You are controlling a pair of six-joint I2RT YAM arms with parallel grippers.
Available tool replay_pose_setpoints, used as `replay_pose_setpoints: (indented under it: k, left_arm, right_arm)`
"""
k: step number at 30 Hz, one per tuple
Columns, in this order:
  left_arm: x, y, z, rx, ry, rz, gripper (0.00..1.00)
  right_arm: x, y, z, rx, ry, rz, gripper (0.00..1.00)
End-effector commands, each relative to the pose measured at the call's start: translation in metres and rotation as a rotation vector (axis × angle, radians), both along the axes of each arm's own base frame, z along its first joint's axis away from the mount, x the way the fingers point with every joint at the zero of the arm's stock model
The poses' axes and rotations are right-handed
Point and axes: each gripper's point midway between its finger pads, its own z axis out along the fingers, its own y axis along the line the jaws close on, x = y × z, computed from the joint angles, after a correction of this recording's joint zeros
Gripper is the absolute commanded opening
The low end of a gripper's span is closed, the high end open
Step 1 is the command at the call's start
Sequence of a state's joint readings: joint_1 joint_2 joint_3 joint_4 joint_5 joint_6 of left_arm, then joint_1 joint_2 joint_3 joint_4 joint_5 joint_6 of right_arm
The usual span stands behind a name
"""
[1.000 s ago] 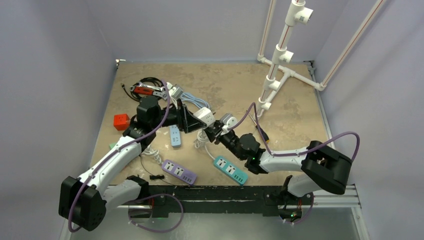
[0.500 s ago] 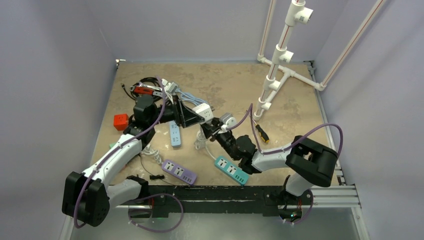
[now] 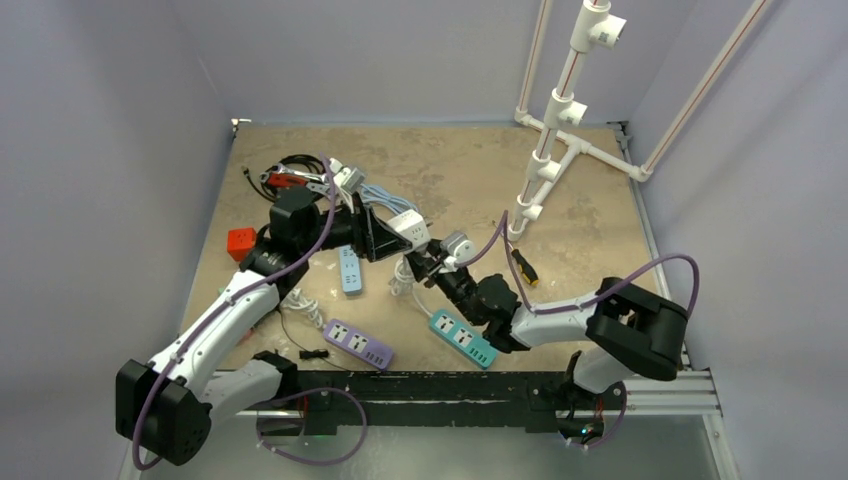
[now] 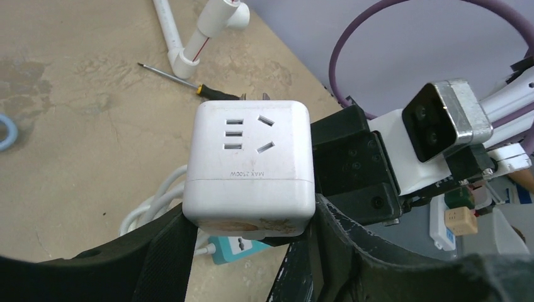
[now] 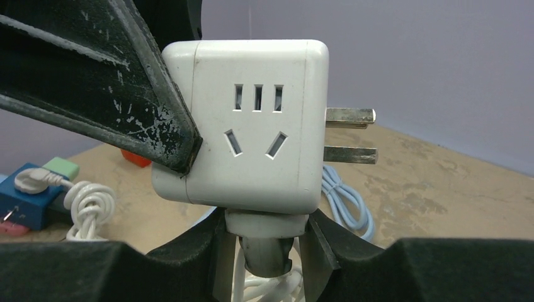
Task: Pull the plug off the socket
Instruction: Remove the plug from the socket.
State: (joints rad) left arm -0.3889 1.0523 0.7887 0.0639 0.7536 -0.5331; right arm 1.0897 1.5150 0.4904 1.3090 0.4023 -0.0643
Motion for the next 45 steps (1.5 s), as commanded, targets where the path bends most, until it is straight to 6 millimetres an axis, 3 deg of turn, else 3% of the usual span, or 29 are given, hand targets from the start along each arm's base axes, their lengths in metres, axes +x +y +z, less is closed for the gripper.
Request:
replay_pose_setpoints:
  k: [1,4,8,19,25,31,34,37,38,39,42,44,45]
  left_arm:
    - [0.046,0.041,0.012,0.177,-0.160,0.274,0.00]
    - [0.052,0.044,0.006,0.188,-0.145,0.307,0.00]
    - [0.051,0.039,0.011,0.151,-0.146,0.280,0.00]
    - [0.014,0.013,0.066,-0.199,-0.156,0.017,0.00]
    - [0.015,0.016,0.065,-0.170,-0.174,0.041,0.00]
    - [0.015,0.016,0.070,-0.183,-0.179,0.040,0.00]
    - [0.020,0.018,0.066,-0.145,-0.188,0.066,0.00]
    - [0.031,0.027,0.045,-0.034,-0.191,0.129,0.00]
    - [0.033,0.028,0.039,-0.001,-0.188,0.138,0.03]
    - [0.035,0.029,0.033,0.029,-0.183,0.143,0.14]
    - [0.036,0.027,0.019,0.109,-0.176,0.149,0.58]
    - [0.035,0.027,0.016,0.147,-0.195,0.155,0.81]
    - [0.034,0.027,0.016,0.161,-0.209,0.155,0.85]
  right_arm:
    - [-0.007,-0.027,0.015,-0.040,-0.066,-0.070,0.00]
    - [-0.015,-0.028,0.021,-0.043,-0.088,-0.061,0.00]
    - [-0.013,-0.025,0.009,-0.050,-0.058,-0.063,0.00]
    - [0.010,-0.001,-0.041,-0.090,0.103,-0.080,0.00]
    - [0.031,-0.004,-0.058,-0.066,0.215,-0.100,0.00]
    - [0.039,-0.001,-0.069,-0.063,0.282,-0.084,0.00]
    - [0.038,-0.007,-0.053,-0.064,0.218,-0.096,0.00]
    - [0.029,-0.016,-0.027,-0.045,0.143,-0.092,0.00]
    - [0.028,-0.019,-0.023,-0.055,0.139,-0.093,0.00]
    - [0.026,-0.019,-0.018,-0.058,0.138,-0.084,0.00]
    - [0.022,-0.020,-0.006,-0.066,0.153,-0.068,0.00]
    - [0.019,-0.019,-0.001,-0.059,0.168,-0.045,0.00]
    - [0.020,-0.019,-0.001,-0.065,0.176,-0.047,0.00]
